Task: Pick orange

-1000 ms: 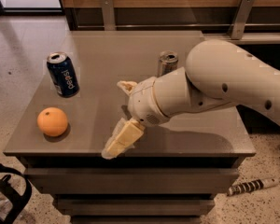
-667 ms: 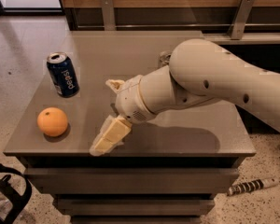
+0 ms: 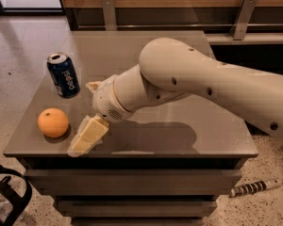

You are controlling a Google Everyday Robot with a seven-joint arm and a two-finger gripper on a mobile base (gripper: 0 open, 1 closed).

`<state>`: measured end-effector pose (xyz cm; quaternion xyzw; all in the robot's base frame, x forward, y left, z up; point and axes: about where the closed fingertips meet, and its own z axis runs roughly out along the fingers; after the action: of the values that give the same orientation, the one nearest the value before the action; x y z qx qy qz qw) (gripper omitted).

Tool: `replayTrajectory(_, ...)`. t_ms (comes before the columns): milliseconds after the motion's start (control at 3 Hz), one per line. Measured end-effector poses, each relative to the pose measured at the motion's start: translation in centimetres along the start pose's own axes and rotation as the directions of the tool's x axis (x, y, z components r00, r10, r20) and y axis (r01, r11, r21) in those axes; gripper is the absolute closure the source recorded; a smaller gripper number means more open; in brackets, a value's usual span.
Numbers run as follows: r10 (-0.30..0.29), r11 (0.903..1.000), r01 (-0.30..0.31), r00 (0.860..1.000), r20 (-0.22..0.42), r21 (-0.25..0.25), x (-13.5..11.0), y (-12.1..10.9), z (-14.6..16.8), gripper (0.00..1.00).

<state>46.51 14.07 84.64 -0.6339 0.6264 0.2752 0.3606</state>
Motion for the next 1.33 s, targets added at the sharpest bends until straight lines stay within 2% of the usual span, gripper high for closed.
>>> replayTrajectory(667,0.023,0.9982,-0.020,0.999,0.037,-0.056,-0.8,-0.1,3.6,0.00)
replayTrajectory(1333,0.012,0.9941,-0.006,0.998,0.057,-0.109,-2.2,0.1,6.1,0.00)
